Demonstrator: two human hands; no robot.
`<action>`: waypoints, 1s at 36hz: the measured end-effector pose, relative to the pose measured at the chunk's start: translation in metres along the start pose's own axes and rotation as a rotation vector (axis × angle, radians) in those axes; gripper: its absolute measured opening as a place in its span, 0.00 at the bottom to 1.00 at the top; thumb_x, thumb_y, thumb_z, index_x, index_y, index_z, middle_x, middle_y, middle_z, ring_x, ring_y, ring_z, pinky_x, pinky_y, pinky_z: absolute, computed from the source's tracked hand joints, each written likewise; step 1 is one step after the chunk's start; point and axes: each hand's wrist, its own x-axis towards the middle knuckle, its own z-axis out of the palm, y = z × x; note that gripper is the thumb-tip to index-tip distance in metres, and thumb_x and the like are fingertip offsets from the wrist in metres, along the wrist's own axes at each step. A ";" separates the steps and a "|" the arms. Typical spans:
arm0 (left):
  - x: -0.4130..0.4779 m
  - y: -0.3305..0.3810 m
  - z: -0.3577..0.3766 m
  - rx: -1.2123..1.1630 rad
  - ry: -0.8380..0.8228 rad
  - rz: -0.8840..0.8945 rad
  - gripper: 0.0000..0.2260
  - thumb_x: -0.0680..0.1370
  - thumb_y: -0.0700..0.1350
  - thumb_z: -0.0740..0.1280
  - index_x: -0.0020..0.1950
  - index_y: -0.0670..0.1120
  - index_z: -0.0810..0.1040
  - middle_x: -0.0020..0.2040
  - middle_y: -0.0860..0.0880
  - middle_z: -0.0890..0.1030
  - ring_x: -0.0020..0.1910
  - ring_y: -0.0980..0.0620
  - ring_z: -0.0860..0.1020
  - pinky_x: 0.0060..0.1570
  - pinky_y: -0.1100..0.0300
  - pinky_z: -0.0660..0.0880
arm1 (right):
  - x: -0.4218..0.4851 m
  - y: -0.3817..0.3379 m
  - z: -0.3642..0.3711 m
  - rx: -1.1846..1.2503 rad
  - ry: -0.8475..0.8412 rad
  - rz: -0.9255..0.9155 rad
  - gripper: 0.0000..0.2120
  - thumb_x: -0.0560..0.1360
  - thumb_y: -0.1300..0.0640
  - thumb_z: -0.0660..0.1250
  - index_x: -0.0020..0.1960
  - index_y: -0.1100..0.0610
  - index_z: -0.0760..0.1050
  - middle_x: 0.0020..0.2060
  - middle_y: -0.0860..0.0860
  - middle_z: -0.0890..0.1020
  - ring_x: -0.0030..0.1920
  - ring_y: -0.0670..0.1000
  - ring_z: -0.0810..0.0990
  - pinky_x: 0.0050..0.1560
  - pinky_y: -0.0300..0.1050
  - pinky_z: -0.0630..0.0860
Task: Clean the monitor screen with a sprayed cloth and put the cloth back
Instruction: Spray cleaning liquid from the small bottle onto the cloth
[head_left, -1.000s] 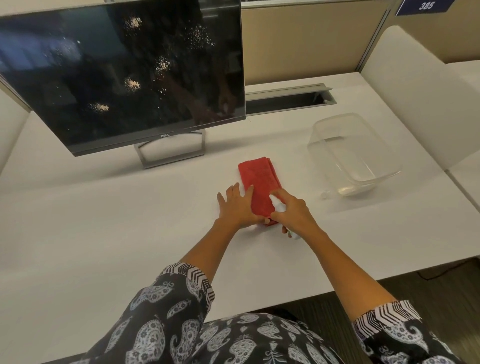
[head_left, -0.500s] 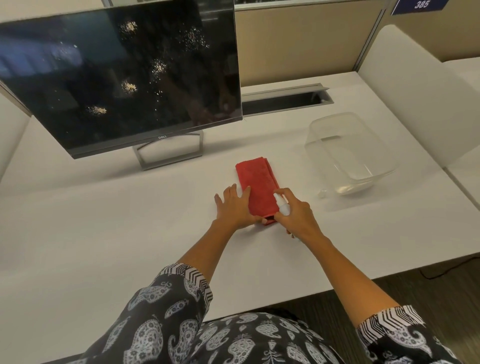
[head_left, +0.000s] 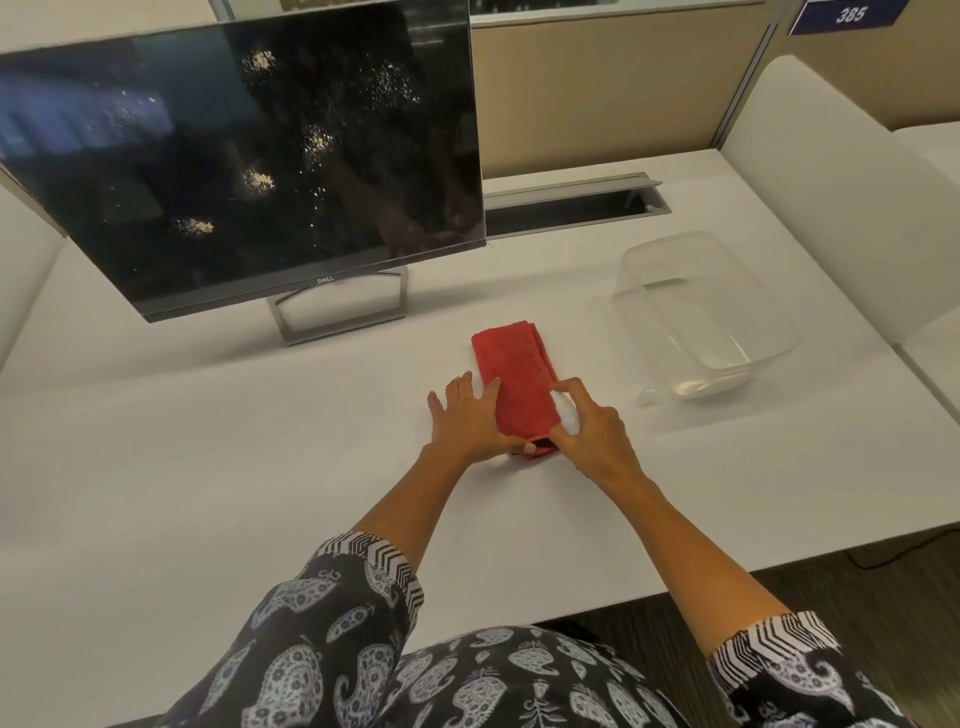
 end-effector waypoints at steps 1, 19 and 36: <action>0.000 0.000 0.000 -0.001 0.003 0.001 0.51 0.64 0.74 0.67 0.79 0.54 0.50 0.79 0.41 0.50 0.78 0.42 0.48 0.73 0.35 0.47 | 0.000 0.000 0.001 -0.011 -0.014 -0.001 0.19 0.75 0.57 0.66 0.63 0.45 0.65 0.35 0.52 0.78 0.33 0.53 0.79 0.33 0.50 0.79; 0.005 -0.004 0.001 -0.046 0.005 -0.003 0.50 0.63 0.77 0.65 0.78 0.57 0.53 0.79 0.43 0.51 0.78 0.43 0.49 0.73 0.34 0.45 | 0.004 0.021 -0.005 0.136 0.230 0.010 0.30 0.77 0.61 0.65 0.73 0.45 0.57 0.53 0.57 0.80 0.47 0.58 0.80 0.46 0.52 0.79; 0.010 -0.003 0.001 -0.060 0.076 -0.004 0.45 0.63 0.77 0.64 0.75 0.57 0.61 0.78 0.45 0.56 0.77 0.44 0.54 0.72 0.35 0.48 | 0.006 0.047 -0.028 0.293 0.469 0.046 0.28 0.76 0.63 0.71 0.66 0.49 0.59 0.52 0.56 0.81 0.50 0.55 0.81 0.47 0.39 0.75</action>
